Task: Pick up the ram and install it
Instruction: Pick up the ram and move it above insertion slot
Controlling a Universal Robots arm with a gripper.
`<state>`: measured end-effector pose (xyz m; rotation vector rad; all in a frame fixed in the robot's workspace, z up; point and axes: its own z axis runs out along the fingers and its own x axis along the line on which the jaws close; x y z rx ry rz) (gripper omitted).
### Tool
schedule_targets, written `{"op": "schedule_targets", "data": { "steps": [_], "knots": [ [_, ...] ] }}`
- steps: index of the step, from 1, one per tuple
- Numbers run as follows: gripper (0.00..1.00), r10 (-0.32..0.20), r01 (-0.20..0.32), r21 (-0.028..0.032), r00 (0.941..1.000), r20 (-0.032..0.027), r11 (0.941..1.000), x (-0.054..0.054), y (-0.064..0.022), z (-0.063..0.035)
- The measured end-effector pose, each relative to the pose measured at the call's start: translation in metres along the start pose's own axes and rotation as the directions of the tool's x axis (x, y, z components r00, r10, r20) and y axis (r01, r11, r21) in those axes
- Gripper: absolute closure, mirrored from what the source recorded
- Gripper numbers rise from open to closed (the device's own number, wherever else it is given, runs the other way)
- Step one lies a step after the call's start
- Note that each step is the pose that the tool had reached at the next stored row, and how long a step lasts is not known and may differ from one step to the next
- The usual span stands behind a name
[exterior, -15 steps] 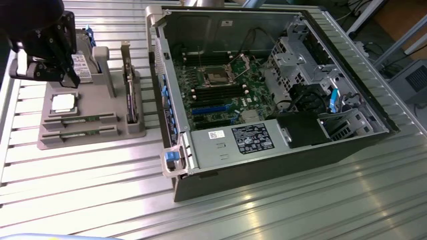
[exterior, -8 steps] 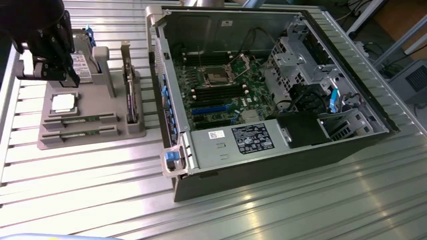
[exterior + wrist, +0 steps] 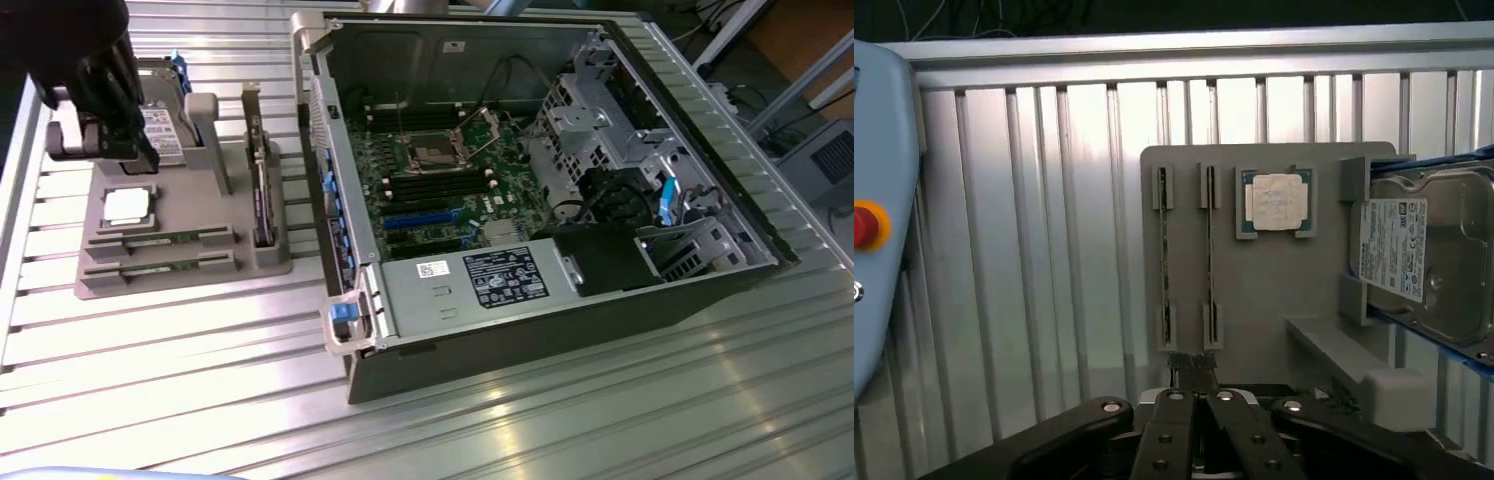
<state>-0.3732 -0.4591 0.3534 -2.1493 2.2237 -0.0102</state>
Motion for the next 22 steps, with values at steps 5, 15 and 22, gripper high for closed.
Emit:
{"op": "schedule_targets", "data": {
  "steps": [5, 15, 22],
  "knots": [
    [0.9, -0.051, 0.051, -0.0015, 0.9987, 0.002, 0.9987, 0.0, 0.0, 0.0002],
    [0.9, -0.191, 0.191, -0.005, 0.9816, 0.0081, 0.9816, 0.0, 0.0, 0.0008],
    [0.9, -0.287, 0.287, -0.0071, 0.9578, 0.0125, 0.9579, 0.0, 0.0, 0.001]
  ]
}}
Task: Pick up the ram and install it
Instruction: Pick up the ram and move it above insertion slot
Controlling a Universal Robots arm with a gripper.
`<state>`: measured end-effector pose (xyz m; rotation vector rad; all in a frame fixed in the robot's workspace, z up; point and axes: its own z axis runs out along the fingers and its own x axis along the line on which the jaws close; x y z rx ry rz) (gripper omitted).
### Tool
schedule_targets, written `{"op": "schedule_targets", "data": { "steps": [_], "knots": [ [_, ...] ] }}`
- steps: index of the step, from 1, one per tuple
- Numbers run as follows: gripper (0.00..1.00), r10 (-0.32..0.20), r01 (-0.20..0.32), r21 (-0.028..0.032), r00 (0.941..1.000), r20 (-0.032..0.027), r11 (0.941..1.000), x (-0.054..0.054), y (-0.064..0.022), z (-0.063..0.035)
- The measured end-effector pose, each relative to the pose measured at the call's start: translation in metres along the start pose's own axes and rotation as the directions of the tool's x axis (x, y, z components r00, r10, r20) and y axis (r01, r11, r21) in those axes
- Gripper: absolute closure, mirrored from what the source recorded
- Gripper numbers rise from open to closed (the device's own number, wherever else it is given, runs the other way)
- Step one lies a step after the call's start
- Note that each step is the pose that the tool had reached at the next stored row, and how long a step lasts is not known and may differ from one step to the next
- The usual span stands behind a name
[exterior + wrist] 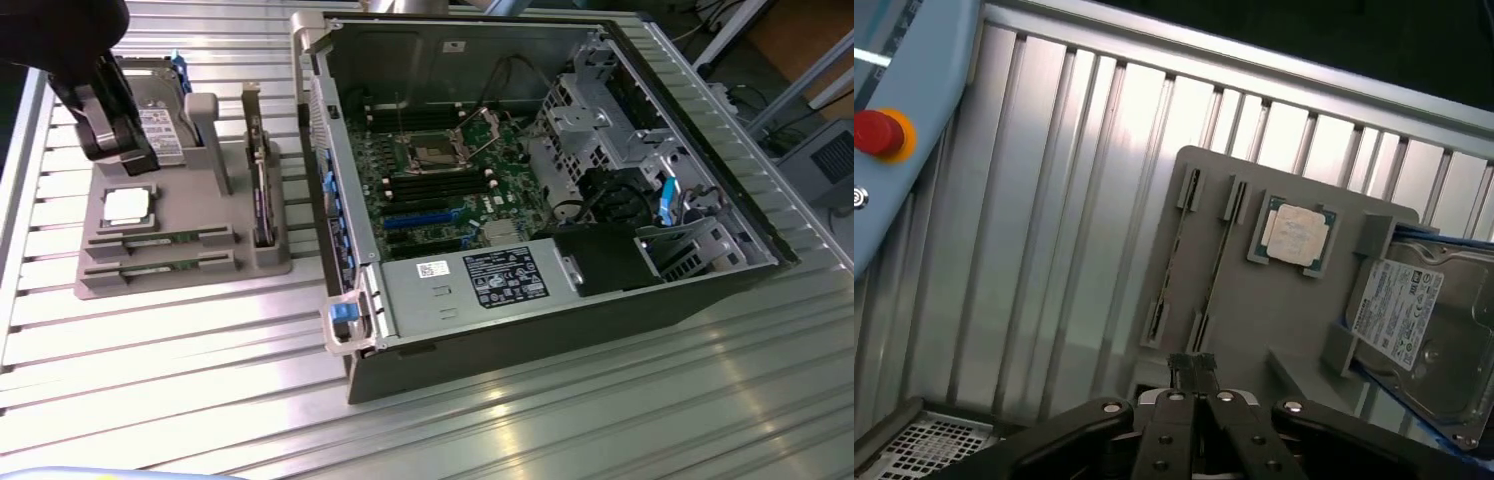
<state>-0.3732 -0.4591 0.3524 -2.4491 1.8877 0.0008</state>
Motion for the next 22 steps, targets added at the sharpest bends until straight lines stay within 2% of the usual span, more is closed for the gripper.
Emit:
{"op": "schedule_targets", "data": {
  "steps": [8, 16, 19, 22],
  "knots": [
    [0.9, -0.079, 0.079, -0.0023, 0.9969, 0.0032, 0.9969, 0.0, 0.0, 0.0003],
    [0.9, -0.155, 0.155, -0.0043, 0.9879, 0.0064, 0.988, 0.0, 0.0, 0.0004],
    [0.9, -0.2, 0.2, -0.0053, 0.9797, 0.0084, 0.9798, 0.0, 0.0, 0.0006],
    [0.9, -0.247, 0.248, -0.0064, 0.9688, 0.0106, 0.9689, 0.0, 0.0, 0.0007]
  ]
}}
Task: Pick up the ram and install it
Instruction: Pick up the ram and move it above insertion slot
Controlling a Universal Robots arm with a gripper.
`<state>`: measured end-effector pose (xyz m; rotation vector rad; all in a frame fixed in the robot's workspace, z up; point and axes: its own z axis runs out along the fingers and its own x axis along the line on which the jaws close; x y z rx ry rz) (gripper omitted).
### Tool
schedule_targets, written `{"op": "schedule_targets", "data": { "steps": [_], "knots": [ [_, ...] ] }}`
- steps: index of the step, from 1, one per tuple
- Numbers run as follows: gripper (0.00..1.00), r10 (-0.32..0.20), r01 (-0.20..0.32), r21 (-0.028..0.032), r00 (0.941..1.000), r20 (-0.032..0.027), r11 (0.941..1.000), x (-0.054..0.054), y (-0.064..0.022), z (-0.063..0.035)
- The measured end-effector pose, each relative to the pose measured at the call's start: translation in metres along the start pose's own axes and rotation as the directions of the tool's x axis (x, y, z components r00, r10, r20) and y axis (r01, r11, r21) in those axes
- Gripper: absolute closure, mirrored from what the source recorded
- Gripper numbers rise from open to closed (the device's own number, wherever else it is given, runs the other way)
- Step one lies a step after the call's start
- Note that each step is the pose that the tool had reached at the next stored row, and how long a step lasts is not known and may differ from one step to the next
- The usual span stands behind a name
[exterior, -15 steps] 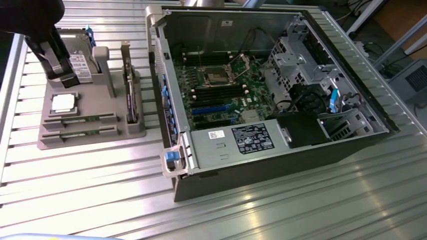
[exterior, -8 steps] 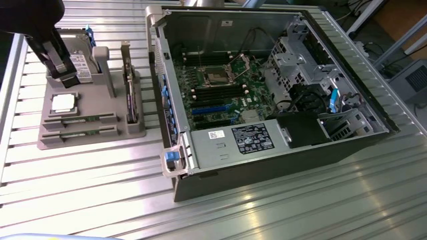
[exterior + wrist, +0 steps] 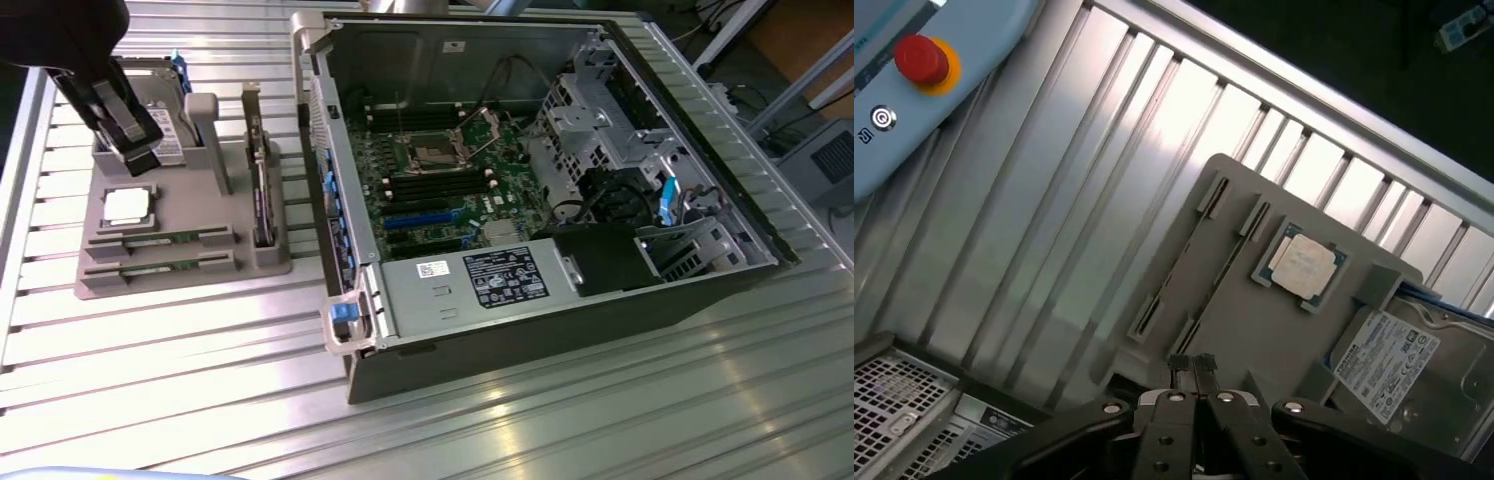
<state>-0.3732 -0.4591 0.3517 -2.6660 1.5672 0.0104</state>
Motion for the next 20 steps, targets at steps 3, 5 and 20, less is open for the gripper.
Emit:
{"op": "schedule_targets", "data": {
  "steps": [3, 5, 20],
  "knots": [
    [0.9, -0.036, 0.036, -0.001, 0.9994, 0.0014, 0.9994, 0.0, 0.0, 0.0001],
    [0.9, -0.064, 0.064, -0.0018, 0.998, 0.0025, 0.998, 0.0, 0.0, 0.0002],
    [0.9, -0.243, 0.243, -0.0062, 0.9701, 0.0103, 0.9701, 0.0, 0.0, 0.0008]
  ]
}}
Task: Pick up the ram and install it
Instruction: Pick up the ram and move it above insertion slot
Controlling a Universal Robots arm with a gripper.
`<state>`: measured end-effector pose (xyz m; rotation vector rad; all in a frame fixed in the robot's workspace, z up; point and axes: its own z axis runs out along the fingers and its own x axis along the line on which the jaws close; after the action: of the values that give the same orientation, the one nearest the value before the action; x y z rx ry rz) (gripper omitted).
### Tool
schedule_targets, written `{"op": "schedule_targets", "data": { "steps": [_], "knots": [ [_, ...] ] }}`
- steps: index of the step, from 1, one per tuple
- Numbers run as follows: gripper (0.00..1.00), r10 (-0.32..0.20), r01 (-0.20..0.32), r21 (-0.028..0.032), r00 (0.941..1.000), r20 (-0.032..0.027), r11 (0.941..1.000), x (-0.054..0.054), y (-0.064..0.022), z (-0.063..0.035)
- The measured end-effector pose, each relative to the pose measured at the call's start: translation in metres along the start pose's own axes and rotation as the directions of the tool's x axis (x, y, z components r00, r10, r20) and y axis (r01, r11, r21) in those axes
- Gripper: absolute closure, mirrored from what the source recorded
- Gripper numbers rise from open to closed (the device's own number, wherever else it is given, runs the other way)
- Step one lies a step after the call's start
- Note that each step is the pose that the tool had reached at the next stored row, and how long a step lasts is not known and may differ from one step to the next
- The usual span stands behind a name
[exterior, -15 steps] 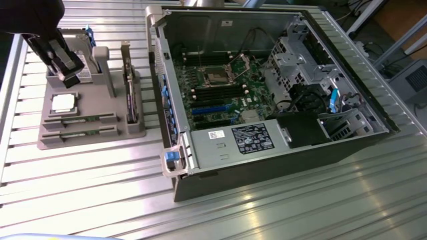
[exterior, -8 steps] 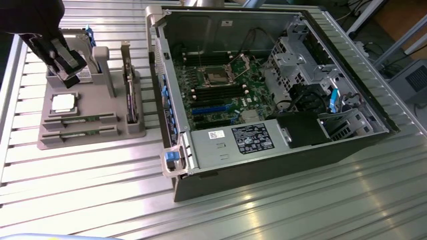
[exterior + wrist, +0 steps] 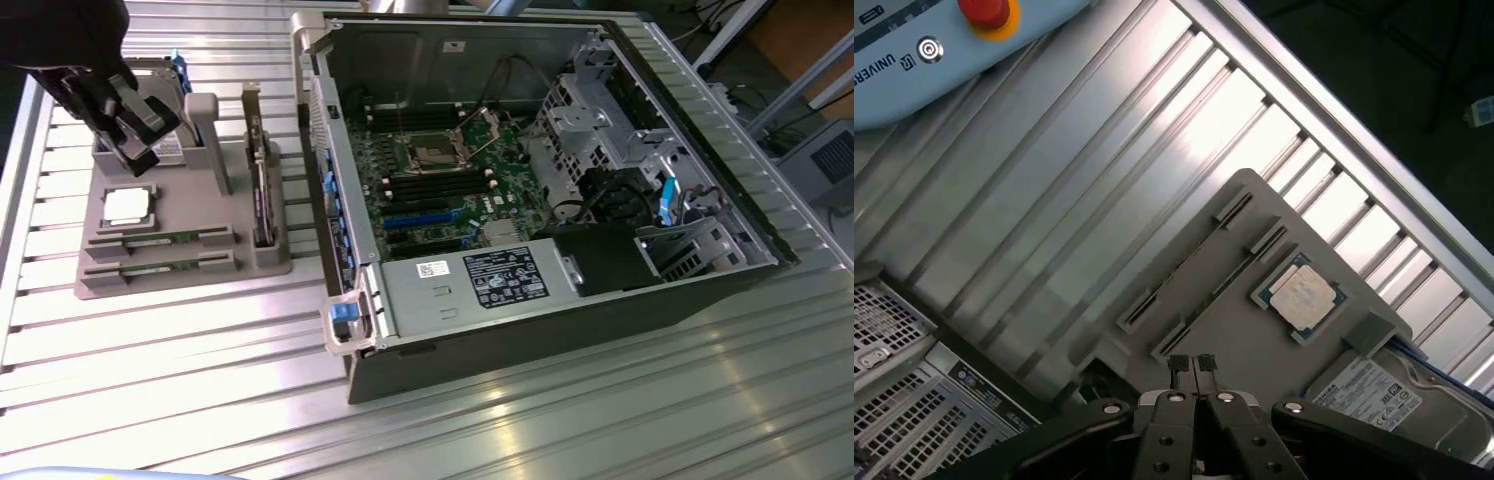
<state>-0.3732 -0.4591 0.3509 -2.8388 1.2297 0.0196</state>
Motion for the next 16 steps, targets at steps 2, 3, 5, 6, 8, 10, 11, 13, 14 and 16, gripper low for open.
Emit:
{"op": "schedule_targets", "data": {
  "steps": [2, 3, 5, 6, 8, 10, 11, 13, 14, 16],
  "knots": [
    [0.9, -0.02, 0.02, -0.0007, 0.9998, 0.0008, 0.9998, 0.0, 0.0, 0.0],
    [0.9, -0.034, 0.034, -0.0011, 0.9994, 0.0013, 0.9994, 0.0, 0.0, 0.0001],
    [0.9, -0.055, 0.055, -0.0016, 0.9985, 0.0022, 0.9985, 0.0, 0.0, 0.0002],
    [0.9, -0.069, 0.069, -0.002, 0.9976, 0.0028, 0.9976, 0.0, 0.0, 0.0002],
    [0.9, -0.096, 0.096, -0.0028, 0.9953, 0.0039, 0.9953, 0.0, 0.0, 0.0002],
    [0.9, -0.121, 0.121, -0.0035, 0.9927, 0.0049, 0.9927, 0.0, 0.0, 0.0003],
    [0.9, -0.129, 0.129, -0.0036, 0.9917, 0.0052, 0.9917, 0.0, 0.0, 0.0004],
    [0.9, -0.145, 0.145, -0.004, 0.9894, 0.006, 0.9894, 0.0, 0.0, 0.0004],
    [0.9, -0.157, 0.157, -0.0044, 0.9877, 0.0065, 0.9877, 0.0, 0.0, 0.0005],
    [0.9, -0.188, 0.188, -0.0051, 0.9821, 0.0079, 0.9821, 0.0, 0.0, 0.0006]
  ]
}}
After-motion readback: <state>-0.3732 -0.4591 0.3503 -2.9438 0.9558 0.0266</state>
